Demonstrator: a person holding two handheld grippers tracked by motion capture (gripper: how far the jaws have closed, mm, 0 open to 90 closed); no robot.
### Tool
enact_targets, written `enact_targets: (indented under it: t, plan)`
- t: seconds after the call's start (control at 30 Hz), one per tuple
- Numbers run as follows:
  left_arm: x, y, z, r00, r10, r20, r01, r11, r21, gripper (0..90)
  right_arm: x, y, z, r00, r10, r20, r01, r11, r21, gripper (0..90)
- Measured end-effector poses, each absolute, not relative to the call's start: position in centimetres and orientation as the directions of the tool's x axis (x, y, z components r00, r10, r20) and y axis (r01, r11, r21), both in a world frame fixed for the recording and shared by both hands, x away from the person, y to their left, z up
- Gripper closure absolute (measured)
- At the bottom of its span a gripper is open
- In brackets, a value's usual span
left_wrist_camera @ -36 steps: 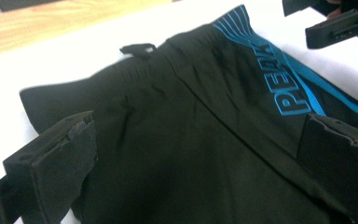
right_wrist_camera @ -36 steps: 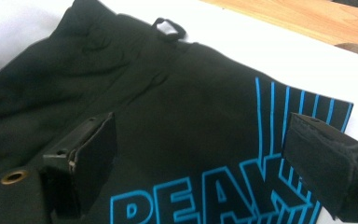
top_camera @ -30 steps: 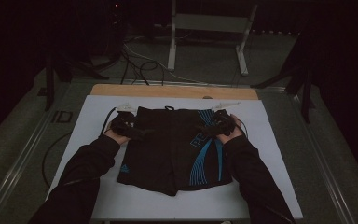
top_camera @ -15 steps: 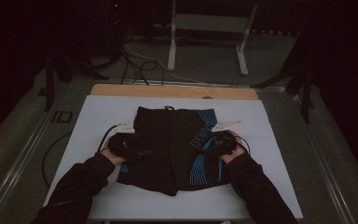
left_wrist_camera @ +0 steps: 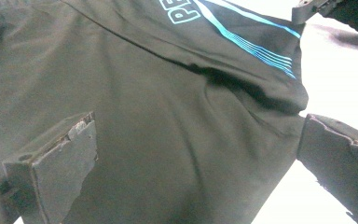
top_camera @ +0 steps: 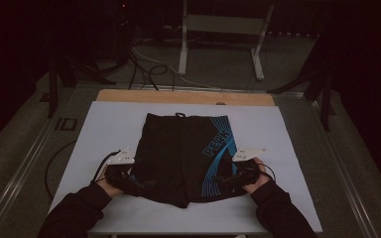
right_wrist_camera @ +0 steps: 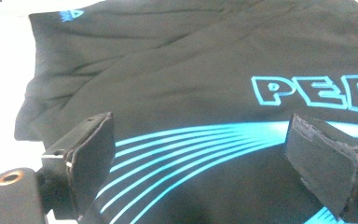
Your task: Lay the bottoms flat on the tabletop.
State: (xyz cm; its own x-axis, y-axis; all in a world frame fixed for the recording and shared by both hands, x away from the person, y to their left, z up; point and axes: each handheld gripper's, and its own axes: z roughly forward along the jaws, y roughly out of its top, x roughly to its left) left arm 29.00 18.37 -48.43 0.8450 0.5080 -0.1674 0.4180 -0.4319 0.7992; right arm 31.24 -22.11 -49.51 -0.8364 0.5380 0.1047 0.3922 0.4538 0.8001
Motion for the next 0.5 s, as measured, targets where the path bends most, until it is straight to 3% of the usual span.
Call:
enact_targets:
  t: [0.13, 0.5]
  plan:
    - [27.6, 19.0, -48.6, 0.843, 0.525, -0.118, 0.391, -0.448, 0.804, 0.0, 30.1, -23.0, -49.8, -0.842, 0.525, 0.122, 0.391, 0.44, 0.808, 9.4]
    - [25.5, 21.7, -49.1, 0.831, 0.541, -0.127, 0.41, -0.44, 0.799, 0.0, 27.5, -25.8, -50.5, -0.842, 0.524, 0.13, 0.4, 0.445, 0.801, 9.5]
